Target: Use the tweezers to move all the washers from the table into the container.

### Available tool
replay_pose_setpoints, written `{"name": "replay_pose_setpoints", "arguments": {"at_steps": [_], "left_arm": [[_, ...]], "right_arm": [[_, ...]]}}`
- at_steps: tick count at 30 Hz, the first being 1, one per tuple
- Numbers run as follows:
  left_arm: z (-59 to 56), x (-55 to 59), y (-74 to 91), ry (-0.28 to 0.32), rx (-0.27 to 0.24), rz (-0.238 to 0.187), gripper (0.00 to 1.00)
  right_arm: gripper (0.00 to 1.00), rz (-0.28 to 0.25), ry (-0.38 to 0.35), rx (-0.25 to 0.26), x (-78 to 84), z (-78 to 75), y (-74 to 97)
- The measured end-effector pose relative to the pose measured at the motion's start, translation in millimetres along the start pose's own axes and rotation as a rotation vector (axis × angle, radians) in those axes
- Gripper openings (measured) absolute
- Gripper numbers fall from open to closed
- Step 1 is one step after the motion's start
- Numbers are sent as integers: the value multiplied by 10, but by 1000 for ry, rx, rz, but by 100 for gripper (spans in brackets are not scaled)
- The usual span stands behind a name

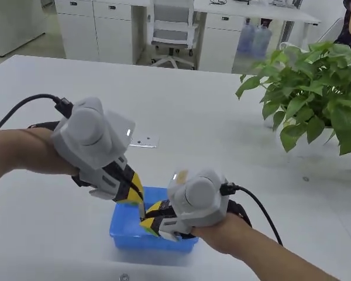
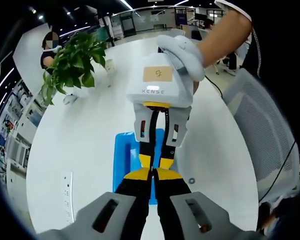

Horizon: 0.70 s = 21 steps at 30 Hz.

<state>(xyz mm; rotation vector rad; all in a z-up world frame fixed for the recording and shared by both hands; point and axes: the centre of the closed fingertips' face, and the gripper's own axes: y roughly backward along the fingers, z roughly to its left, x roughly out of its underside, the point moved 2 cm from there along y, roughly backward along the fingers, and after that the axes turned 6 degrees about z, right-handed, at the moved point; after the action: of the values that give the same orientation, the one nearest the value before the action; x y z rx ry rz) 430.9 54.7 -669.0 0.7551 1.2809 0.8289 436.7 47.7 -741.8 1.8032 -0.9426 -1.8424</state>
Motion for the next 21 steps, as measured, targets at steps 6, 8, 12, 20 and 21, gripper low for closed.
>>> {"name": "replay_pose_setpoints", "arguments": {"at_steps": [6,8,12,20,21], "left_arm": [[25,55,-80,8,6,1,6],[38,75,-100,12,7,1,6],[64,115,-137,18,12,1,6],[100,149,-185,22,15,4,6],[101,148,-187,21,16,3,6]], "right_arm": [[10,12,-11,-12,61,-25,-71],[10,15,-15,-15,75,-34,-93],[10,19,-20,-23,104,-53,-129],[10,23,-33,-28,148,-99,-166],[10,22,-35,-29,149,-102,-169]]}}
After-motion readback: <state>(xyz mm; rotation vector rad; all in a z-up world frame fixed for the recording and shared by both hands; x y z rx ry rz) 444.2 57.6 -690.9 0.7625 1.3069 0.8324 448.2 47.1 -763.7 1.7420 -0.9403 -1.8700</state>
